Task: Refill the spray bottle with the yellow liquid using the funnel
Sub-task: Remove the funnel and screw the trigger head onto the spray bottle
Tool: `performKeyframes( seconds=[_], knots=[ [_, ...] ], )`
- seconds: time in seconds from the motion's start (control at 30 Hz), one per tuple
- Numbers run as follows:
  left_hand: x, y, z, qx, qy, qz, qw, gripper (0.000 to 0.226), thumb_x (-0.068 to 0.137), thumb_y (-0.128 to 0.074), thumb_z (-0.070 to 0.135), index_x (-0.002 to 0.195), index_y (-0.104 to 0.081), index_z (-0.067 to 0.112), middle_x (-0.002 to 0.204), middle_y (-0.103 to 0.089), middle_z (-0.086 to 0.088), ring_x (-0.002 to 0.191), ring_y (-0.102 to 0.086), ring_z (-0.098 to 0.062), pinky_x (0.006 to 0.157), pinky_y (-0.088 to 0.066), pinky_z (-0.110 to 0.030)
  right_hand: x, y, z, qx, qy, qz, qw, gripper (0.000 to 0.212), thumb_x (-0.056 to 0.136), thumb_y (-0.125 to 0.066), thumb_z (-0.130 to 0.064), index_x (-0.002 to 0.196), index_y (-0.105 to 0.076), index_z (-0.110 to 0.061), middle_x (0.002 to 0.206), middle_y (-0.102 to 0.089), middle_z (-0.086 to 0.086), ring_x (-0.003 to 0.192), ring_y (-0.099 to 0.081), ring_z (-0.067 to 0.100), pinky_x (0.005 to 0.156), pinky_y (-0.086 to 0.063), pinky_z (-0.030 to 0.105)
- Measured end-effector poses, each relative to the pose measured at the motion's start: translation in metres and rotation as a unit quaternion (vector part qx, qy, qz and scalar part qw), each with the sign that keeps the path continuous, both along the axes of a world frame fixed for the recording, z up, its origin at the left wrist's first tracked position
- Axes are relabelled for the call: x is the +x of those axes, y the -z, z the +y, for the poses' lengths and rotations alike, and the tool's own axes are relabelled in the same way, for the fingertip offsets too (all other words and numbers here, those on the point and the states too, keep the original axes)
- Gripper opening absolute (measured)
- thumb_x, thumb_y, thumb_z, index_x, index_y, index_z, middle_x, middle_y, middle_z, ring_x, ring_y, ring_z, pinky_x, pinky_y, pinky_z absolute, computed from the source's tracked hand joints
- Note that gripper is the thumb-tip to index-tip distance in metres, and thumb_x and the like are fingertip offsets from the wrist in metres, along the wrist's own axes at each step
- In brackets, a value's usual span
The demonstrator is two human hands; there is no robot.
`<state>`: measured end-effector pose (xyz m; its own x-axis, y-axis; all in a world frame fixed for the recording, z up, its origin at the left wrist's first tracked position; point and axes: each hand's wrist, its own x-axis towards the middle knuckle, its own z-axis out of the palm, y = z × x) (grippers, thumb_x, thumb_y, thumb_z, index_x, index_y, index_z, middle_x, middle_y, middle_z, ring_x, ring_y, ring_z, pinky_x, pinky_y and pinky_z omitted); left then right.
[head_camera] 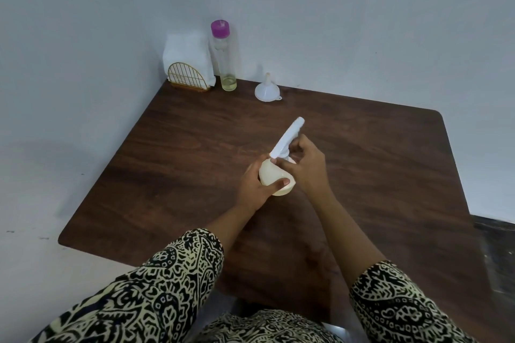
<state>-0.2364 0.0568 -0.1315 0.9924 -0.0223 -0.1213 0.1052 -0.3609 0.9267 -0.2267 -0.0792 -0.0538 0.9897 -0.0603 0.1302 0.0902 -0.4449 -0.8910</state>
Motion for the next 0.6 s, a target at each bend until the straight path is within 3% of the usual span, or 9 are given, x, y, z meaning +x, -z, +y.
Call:
performKeyframes(
  seconds=[0.1, 0.23, 0.3, 0.47, 0.6],
  knots=[
    [0.001, 0.002, 0.000, -0.001, -0.002, -0.003, 1.000, 0.080, 0.060, -0.077, 0.064, 0.130, -0.050, 0.034, 0.122, -0.061, 0.010, 0.112, -0.058, -0.009, 0.091, -0.053, -0.040, -0.003, 0.002, 0.010, 0.011, 0.037, 0.016, 0.999, 0.033, 0.072, -0.078, -0.021, 0.090, -0.051, -0.019, 0.086, -0.059, -0.013, 0.082, -0.058, 0.002, 0.070, -0.045, 0.014],
    [0.001, 0.001, 0.001, -0.015, -0.004, -0.002, 1.000, 0.073, 0.060, -0.079, 0.061, 0.123, -0.053, 0.035, 0.118, -0.062, 0.011, 0.110, -0.058, -0.010, 0.089, -0.054, -0.041, -0.005, 0.004, -0.005, 0.050, -0.087, 0.091, 0.991, 0.028, 0.088, -0.065, -0.025, 0.113, -0.055, -0.018, 0.105, -0.064, -0.012, 0.100, -0.061, 0.005, 0.088, -0.049, 0.025],
    [0.001, 0.002, 0.000, -0.019, -0.005, -0.004, 1.000, 0.075, 0.058, -0.078, 0.065, 0.122, -0.054, 0.034, 0.117, -0.062, 0.009, 0.108, -0.059, -0.011, 0.088, -0.055, -0.042, -0.008, 0.007, -0.011, 0.066, -0.118, 0.090, 0.987, 0.027, 0.093, -0.058, -0.024, 0.119, -0.057, -0.017, 0.109, -0.066, -0.009, 0.103, -0.062, 0.006, 0.089, -0.050, 0.027],
    [0.000, 0.005, -0.004, -0.012, -0.020, -0.008, 1.000, 0.077, 0.059, -0.077, 0.065, 0.126, -0.052, 0.034, 0.121, -0.061, 0.009, 0.111, -0.058, -0.010, 0.090, -0.053, -0.042, -0.009, 0.012, 0.000, 0.027, -0.026, 0.016, 0.999, 0.007, 0.089, -0.064, -0.022, 0.093, -0.059, -0.019, 0.090, -0.066, -0.013, 0.087, -0.062, 0.002, 0.080, -0.048, 0.022],
    [-0.004, 0.000, -0.017, 0.029, -0.065, -0.027, 0.997, 0.068, 0.063, -0.072, 0.061, 0.123, -0.053, 0.034, 0.119, -0.061, 0.013, 0.111, -0.057, -0.007, 0.090, -0.052, -0.040, -0.015, 0.016, 0.015, 0.004, 0.093, -0.032, 0.995, 0.019, 0.082, -0.070, -0.034, 0.092, -0.062, -0.020, 0.084, -0.065, -0.015, 0.081, -0.060, 0.003, 0.073, -0.045, 0.016]
  ],
)
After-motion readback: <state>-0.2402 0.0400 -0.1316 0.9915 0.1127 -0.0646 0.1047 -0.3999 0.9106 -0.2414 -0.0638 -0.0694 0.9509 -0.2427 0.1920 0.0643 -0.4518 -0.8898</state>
